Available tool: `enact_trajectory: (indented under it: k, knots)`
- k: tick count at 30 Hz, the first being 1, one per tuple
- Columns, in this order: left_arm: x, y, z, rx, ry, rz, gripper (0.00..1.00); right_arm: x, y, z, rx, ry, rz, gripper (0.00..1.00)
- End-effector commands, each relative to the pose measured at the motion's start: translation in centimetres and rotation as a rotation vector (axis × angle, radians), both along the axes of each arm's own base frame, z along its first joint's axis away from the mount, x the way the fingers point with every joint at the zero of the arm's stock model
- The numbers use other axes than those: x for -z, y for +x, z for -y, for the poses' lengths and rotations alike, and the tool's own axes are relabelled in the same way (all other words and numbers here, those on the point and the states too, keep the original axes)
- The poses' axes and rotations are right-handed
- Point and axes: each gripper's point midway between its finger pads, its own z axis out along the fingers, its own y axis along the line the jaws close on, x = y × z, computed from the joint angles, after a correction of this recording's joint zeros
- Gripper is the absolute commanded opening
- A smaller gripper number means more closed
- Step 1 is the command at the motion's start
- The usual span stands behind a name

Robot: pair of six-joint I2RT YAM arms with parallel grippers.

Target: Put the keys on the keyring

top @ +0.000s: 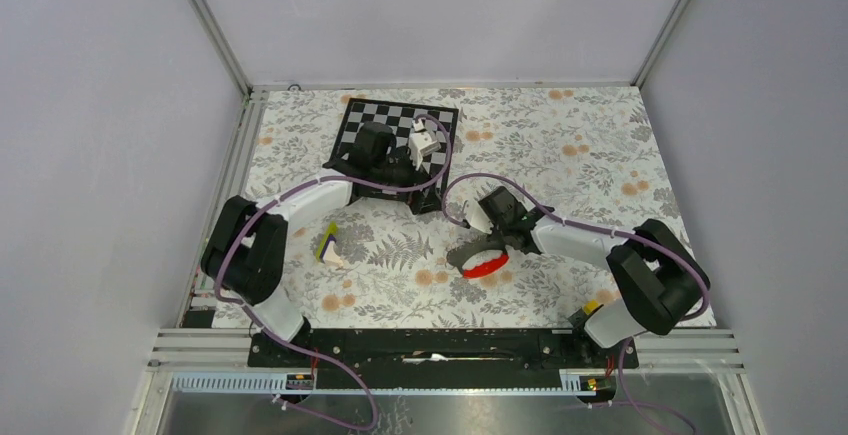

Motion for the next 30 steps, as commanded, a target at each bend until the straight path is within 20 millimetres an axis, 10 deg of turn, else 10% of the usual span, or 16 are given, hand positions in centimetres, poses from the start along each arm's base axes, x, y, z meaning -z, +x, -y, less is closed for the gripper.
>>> enact_trajectory:
  k: [1,17,30]
  knots:
    - [-3.1,2.3,-2.1,-0.101,0.065,0.136,0.99,0.4,0.2,0.9,0.011,-0.075,-0.006,0.05]
    - [-8.0,4.1,-9.5,-0.365,0.234,0.346,0.99,1.9,0.4,2.5,0.065,-0.161,-0.042,0.44]
    - [-11.2,3.0,-14.6,-0.564,0.201,0.441,0.99,-2.1,-0.1,4.6,0.155,-0.084,-0.019,0.96]
